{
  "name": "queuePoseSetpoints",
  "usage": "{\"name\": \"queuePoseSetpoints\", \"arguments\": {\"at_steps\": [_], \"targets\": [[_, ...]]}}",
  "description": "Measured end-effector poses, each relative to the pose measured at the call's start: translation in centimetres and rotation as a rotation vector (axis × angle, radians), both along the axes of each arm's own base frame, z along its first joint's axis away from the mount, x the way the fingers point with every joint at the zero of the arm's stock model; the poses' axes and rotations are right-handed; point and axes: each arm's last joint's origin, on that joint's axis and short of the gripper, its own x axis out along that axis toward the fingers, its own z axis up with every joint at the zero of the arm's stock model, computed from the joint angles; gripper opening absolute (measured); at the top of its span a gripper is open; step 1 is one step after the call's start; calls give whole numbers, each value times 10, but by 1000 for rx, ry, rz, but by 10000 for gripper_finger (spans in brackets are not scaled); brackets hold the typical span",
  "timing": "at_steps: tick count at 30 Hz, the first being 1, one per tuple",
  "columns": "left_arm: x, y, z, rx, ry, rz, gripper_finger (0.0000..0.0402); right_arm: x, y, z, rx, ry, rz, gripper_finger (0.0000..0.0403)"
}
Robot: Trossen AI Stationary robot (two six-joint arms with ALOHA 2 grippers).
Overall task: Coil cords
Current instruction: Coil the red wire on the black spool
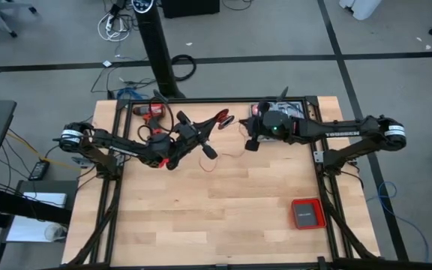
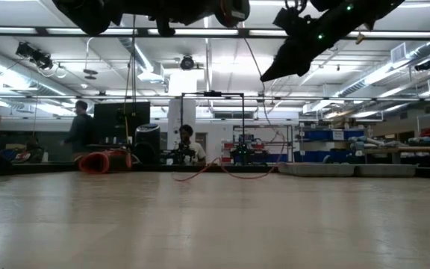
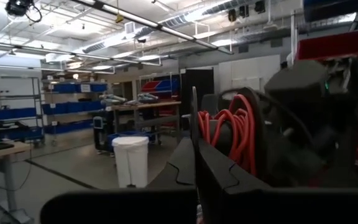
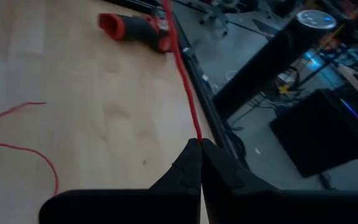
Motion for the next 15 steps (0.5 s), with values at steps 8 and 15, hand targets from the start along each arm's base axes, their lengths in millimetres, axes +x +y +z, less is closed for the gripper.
{"name": "queuePoseSetpoints", "arguments": {"at_steps": [8,15], "targets": [[2,0,-7,-1,84,7,0,-15,2,13,-11,-11,-14,0],[4,1,-17,13,209,60,0,-25,9,24,-38,-40,-28,0]]}}
